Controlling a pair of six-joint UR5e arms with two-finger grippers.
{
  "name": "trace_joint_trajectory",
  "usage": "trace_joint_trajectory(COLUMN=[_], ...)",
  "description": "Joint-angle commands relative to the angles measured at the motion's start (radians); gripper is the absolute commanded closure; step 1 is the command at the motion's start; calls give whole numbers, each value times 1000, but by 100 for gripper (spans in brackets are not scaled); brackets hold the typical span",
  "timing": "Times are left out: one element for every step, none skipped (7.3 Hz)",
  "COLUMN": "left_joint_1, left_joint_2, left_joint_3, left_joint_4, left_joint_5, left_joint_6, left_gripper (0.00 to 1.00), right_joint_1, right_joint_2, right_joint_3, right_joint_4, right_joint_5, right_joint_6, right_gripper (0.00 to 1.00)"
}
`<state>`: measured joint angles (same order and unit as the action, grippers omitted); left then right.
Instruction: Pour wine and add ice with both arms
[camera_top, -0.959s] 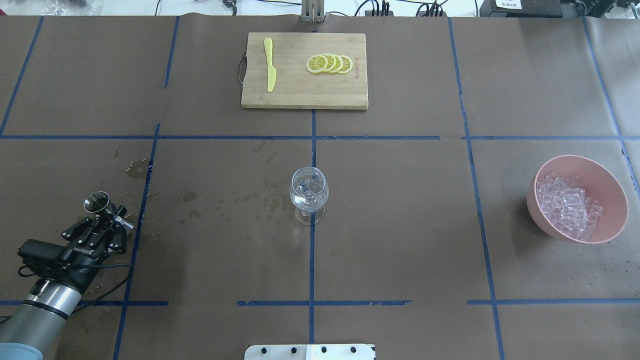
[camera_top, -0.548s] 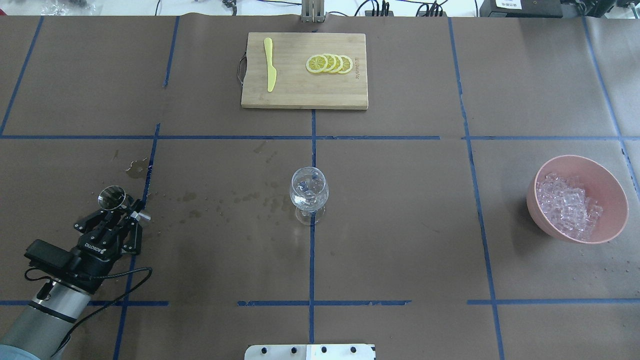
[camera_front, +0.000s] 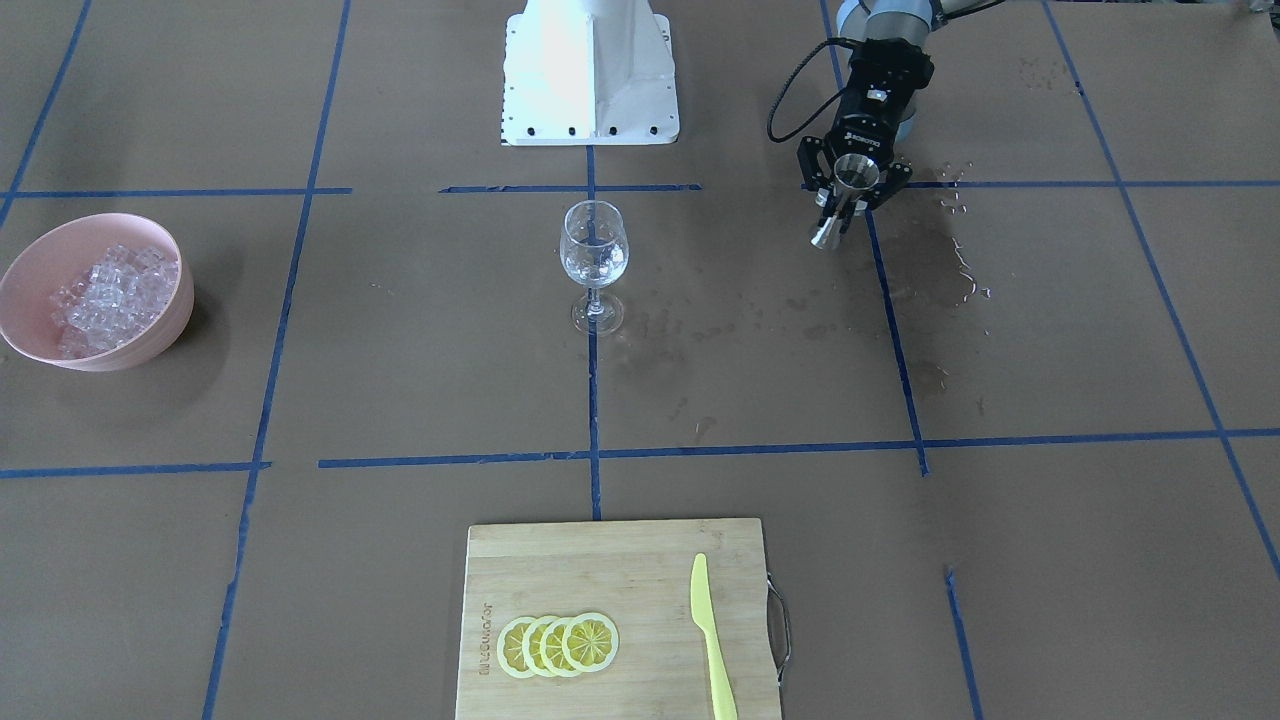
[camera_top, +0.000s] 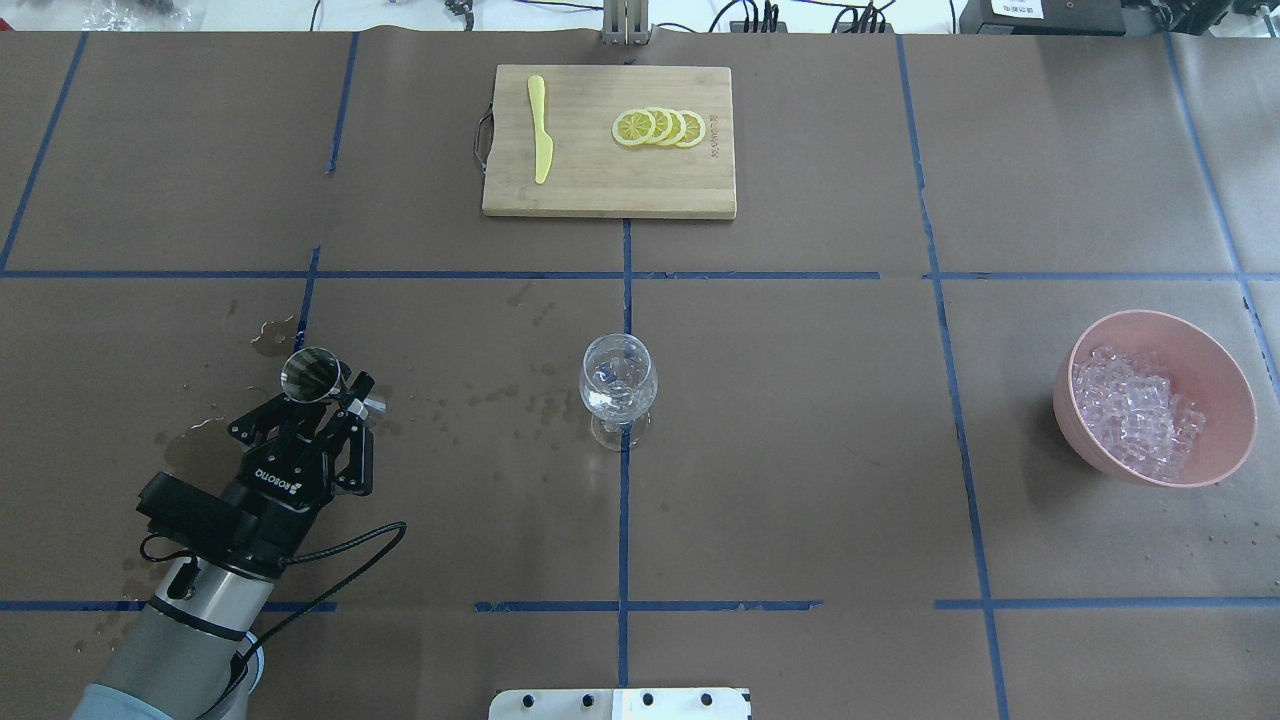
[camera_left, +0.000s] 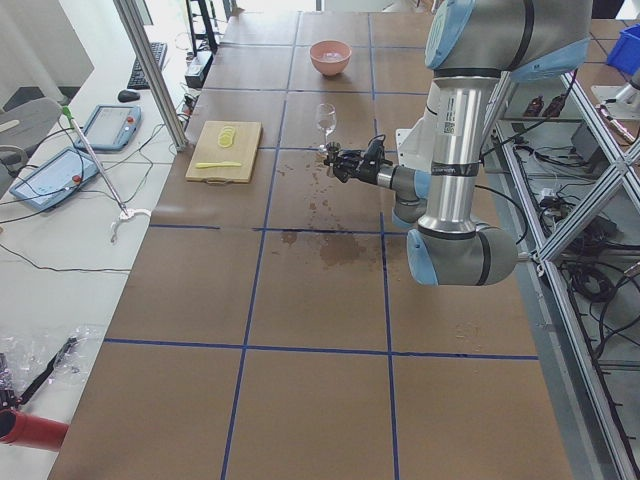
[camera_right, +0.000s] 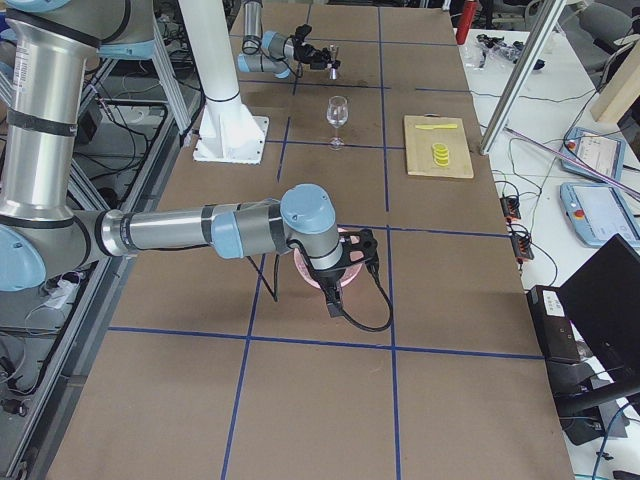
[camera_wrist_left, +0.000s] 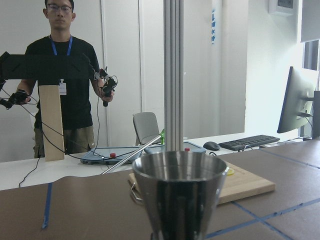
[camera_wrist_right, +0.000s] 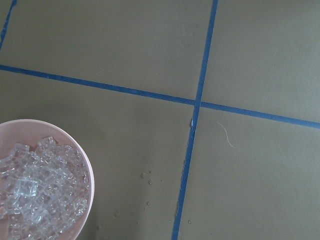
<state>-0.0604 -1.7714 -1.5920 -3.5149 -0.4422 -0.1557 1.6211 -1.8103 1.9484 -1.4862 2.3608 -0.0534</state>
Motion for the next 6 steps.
trace_joint_trajectory(left_joint_1=[2,1,-1,-4,-6,-9], left_joint_2=[-13,-64,-116,-126,-134,-148], left_joint_3=[4,6,6,-3,-3,-5], left_joint_4=[4,23,72,161,180,239], left_joint_5=[46,100,131,137,137,137], left_joint_6=[124,284,347,347,349,349], left_gripper=[100,100,100,100,100,100], right_joint_1=[5,8,9,10,10,11], right_joint_2=[-1,-3,-3,-3,-3,-3], right_joint_3=[1,1,1,-2,-3,-3], right_joint_4=[0,1,0,0,0,0], right_joint_5=[0,0,0,0,0,0], right_joint_6=[1,0,1,0,0,0], right_gripper=[0,0,0,0,0,0])
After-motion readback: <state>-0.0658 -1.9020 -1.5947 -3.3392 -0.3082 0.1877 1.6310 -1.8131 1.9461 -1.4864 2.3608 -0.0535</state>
